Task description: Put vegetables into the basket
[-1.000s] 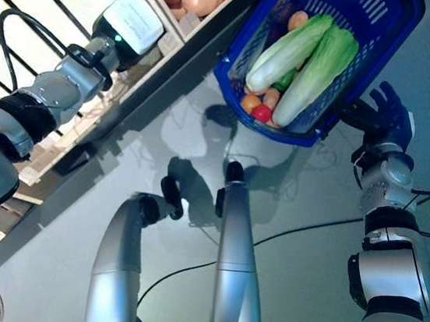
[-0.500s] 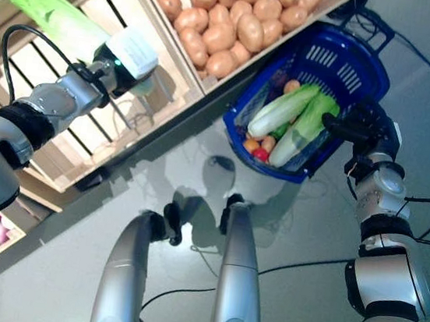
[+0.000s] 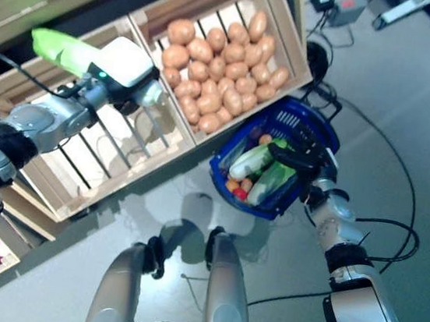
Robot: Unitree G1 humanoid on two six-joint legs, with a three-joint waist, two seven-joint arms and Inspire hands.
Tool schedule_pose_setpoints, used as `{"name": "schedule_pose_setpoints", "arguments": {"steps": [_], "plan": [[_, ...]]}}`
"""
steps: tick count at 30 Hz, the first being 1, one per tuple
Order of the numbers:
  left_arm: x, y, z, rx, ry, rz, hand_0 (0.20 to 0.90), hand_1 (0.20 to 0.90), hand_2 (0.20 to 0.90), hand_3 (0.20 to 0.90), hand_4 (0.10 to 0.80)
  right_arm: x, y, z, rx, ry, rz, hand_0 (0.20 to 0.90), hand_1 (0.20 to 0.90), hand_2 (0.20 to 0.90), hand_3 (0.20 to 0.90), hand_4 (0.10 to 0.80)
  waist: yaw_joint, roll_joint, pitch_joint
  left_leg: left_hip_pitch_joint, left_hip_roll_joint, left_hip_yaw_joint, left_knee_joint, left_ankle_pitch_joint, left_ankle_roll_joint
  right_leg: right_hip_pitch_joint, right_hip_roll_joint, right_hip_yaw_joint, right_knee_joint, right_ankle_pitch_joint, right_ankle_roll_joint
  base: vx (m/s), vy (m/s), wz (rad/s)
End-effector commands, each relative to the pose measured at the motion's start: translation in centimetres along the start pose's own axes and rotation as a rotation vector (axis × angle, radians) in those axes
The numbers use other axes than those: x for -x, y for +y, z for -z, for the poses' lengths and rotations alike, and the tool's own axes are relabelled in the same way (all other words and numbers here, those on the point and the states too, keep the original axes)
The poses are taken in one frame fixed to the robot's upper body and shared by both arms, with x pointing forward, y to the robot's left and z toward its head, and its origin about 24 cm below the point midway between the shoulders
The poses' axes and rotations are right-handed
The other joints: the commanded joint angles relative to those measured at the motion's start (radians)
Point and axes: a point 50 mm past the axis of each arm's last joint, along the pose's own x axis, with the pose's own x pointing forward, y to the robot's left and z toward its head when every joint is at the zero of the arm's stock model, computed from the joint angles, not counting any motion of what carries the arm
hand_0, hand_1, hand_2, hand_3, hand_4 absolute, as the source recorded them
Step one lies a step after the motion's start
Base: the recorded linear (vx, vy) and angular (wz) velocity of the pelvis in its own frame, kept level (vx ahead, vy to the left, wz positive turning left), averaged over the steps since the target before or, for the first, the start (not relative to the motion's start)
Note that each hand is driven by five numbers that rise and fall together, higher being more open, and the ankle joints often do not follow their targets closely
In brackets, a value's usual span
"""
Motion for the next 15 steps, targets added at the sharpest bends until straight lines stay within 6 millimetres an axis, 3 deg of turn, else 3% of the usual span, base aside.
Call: {"name": "schedule_pose_setpoints", "arguments": {"steps": [1, 8, 15], "plan": [[2.8, -1.4, 1.3, 0.220, 0.097, -0.114, 0.300, 0.300, 0.300, 0.300, 0.400, 1.6, -0.3, 0.8, 0.022, -0.026, -0.058, 0.900, 0.900, 0.900, 0.900, 0.800, 0.033, 0.017, -0.210, 0.121, -0.040, 0.016, -0.179, 0.090, 0.007, 0.206, 0.002, -0.002, -0.276, 0.133, 0.002, 0.295, -0.066, 0.02], [5.4, -4.1, -0.4, 0.582, 0.152, -0.112, 0.300, 0.300, 0.300, 0.300, 0.400, 3.5, 0.0, 3.6, 0.080, 0.075, -0.059, 0.900, 0.900, 0.900, 0.900, 0.800, 0.057, 0.013, -0.328, 0.295, -0.058, 0.009, -0.431, 0.179, -0.005, 0.401, 0.045, -0.010, -0.536, 0.203, 0.016, 0.170, -0.040, 0.04], [7.4, -6.4, -3.3, 0.986, 0.198, -0.084, 0.300, 0.300, 0.300, 0.300, 0.400, 4.5, 2.6, 4.8, -0.079, 0.003, -0.079, 0.900, 0.900, 0.900, 0.900, 0.800, 0.066, 0.023, -0.382, 0.375, -0.063, -0.021, -0.600, 0.239, -0.004, 0.470, 0.062, 0.011, -0.669, 0.264, 0.032, 0.065, -0.013, 0.02]]}}
